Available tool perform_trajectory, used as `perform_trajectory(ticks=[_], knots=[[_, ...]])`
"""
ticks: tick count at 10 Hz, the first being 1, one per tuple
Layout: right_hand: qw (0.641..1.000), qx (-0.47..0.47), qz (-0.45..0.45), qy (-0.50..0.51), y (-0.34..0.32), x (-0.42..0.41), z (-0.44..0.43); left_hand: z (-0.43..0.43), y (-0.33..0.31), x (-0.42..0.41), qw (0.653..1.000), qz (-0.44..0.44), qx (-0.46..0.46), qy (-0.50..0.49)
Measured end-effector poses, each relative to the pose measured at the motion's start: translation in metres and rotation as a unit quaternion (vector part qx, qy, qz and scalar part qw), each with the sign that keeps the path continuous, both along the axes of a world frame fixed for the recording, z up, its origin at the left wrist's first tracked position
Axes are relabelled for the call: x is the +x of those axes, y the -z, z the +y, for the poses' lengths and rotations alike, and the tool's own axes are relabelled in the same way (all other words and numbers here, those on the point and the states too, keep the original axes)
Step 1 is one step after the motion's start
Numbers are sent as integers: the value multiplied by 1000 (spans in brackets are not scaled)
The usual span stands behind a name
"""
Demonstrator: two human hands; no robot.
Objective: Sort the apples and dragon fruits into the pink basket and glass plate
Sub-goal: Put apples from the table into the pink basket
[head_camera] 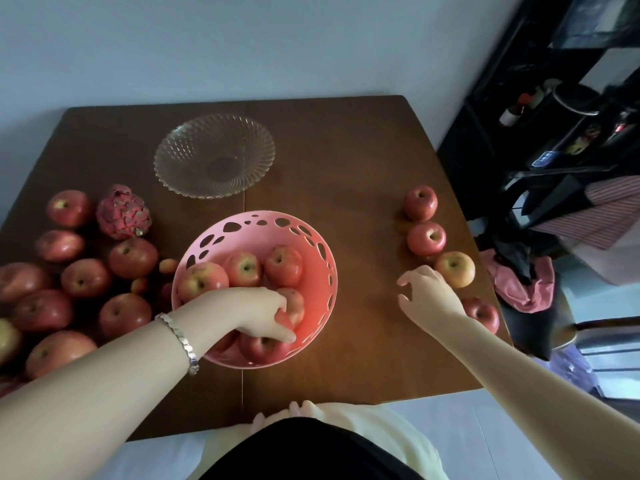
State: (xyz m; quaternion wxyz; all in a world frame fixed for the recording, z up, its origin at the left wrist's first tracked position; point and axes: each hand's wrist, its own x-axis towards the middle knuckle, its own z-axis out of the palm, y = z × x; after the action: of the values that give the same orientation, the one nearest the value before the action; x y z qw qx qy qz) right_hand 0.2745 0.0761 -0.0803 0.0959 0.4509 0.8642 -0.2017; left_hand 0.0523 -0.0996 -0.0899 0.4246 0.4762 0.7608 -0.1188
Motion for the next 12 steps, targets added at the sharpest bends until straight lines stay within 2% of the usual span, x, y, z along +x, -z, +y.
perform_trajectory(ticks=[1, 2, 3, 4, 5, 6, 7, 8, 9, 10, 11, 12], knots=[[981, 61, -181, 31, 4, 13, 10, -1, 7, 6, 999, 44, 10, 7], [959, 40, -266, 89, 15, 24, 13, -4, 14, 12, 996, 70, 59, -17], [955, 29, -282, 87, 31, 42, 16, -9, 19, 8, 992, 76, 96, -23], [956, 52, -284, 61, 33, 52, 19, -12, 20, 3, 990, 58, 115, -55], [972, 14, -227, 52, 20, 41, 18, -13, 6, 5, 989, 14, 113, -90], [997, -41, -44, 55, -3, 11, 6, -14, -9, 7, 988, -20, 108, -111], [989, -85, 115, 40, -34, -28, -19, -16, -28, 12, 989, -1, 110, -94], [982, -117, 130, -70, -50, -60, -44, -17, -42, 16, 990, 45, 124, -49], [979, -106, 65, -165, -49, -88, -63, -20, -50, 16, 989, 53, 140, -14], [961, -33, -35, -272, -38, -104, -72, -23, -53, 15, 989, 49, 142, -8], [938, -22, -87, -334, -28, -102, -74, -24, -53, 15, 990, 63, 127, -12], [939, -105, -72, -319, -25, -98, -67, -25, -51, 14, 991, 63, 113, -23]])
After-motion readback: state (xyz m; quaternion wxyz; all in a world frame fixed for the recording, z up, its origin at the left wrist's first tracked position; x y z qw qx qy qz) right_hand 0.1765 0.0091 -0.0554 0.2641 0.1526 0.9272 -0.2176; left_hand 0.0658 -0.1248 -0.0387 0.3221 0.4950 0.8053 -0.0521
